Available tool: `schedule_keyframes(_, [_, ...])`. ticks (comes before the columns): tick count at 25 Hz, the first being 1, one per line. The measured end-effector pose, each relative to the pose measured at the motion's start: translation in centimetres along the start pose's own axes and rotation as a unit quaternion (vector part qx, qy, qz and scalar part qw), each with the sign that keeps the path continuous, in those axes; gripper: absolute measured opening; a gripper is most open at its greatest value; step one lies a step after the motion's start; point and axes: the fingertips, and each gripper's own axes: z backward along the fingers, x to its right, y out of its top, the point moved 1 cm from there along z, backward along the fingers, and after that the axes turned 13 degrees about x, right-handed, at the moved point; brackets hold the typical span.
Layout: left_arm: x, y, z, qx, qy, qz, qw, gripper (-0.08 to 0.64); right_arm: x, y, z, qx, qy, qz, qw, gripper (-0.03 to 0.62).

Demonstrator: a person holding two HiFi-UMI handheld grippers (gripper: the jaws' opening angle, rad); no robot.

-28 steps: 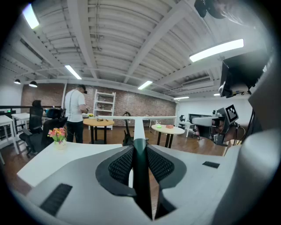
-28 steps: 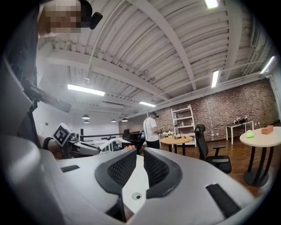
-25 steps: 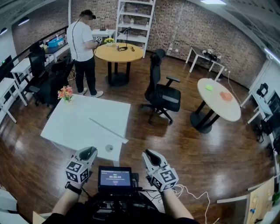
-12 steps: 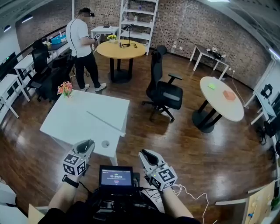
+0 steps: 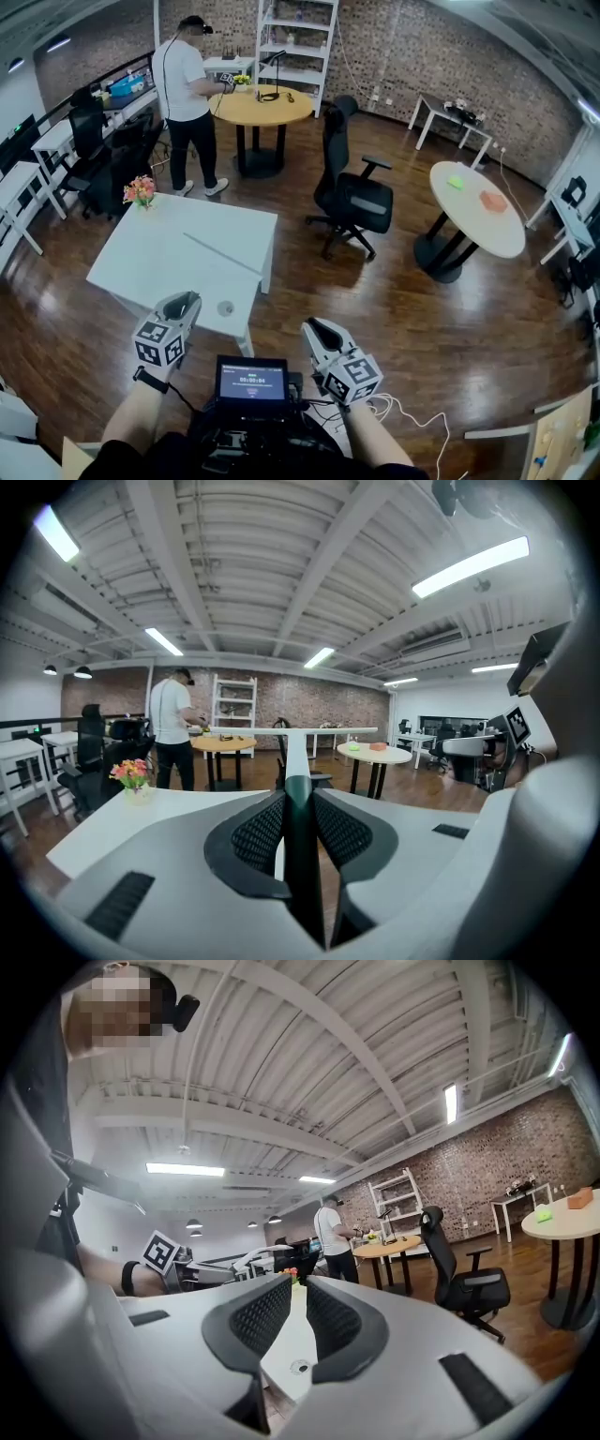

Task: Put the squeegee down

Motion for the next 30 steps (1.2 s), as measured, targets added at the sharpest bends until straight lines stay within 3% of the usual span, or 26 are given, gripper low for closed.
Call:
schedule_keyframes(13, [-5.9, -2.2, -5.6, -0.015, 0.002, 0.018, 0.9997, 0.095, 1.5, -0.4, -4.5, -0.006, -0.019, 0.012, 1.0, 0.084])
schedule_keyframes(30, [-18.4, -10.0, -20.7, -0.086, -0.032, -0.012, 0.9957, 0.095, 7.5, -3.8, -19.5, -0.051, -0.064, 0.018, 0.996, 0.083])
